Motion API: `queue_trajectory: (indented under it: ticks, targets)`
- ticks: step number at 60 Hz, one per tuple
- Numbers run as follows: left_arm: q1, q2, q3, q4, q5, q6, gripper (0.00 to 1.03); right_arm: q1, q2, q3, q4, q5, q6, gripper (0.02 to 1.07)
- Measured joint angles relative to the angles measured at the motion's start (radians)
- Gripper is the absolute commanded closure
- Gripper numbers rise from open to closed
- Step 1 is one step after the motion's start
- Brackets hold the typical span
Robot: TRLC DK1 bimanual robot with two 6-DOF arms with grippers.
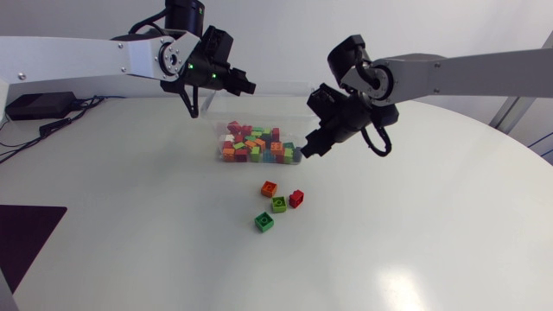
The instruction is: Place the duplo bricks in the container
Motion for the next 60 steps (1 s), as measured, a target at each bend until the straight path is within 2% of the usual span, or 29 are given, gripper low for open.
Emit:
queue_trajectory:
  ticks: [2,5,6,7,19,31,45,60]
  targets:
    - [0.000,0.011,0.004,0.011,-0.009,-0.006,0.25,0.002,-0.005,0.013,-0.002,-0.003,0.005,0.83]
    - [0.000,0.021,0.005,0.022,-0.025,-0.010,0.16,0.005,-0.010,0.033,-0.003,-0.009,0.013,0.83]
    - [0.000,0.023,0.005,0.022,-0.026,-0.010,0.08,0.005,-0.011,0.038,-0.003,-0.011,0.016,0.83]
    - [0.000,0.026,0.005,0.023,-0.030,-0.011,0.06,0.005,-0.012,0.052,-0.006,-0.016,0.025,0.83]
    - [0.006,-0.006,-0.056,0.082,-0.033,-0.011,0.05,0.005,-0.013,0.133,-0.010,-0.027,0.074,0.83]
    - [0.026,-0.196,-0.290,0.079,-0.018,0.030,0.05,0.012,-0.011,0.202,0.021,-0.046,0.123,0.83]
    - [0.019,-0.377,-0.478,0.027,0.032,0.135,0.05,0.026,0.054,0.293,0.069,-0.049,0.163,0.83]
    - [-0.043,-0.392,-0.605,-0.077,0.063,0.236,0.05,0.026,0.188,0.408,0.104,-0.049,0.188,0.82]
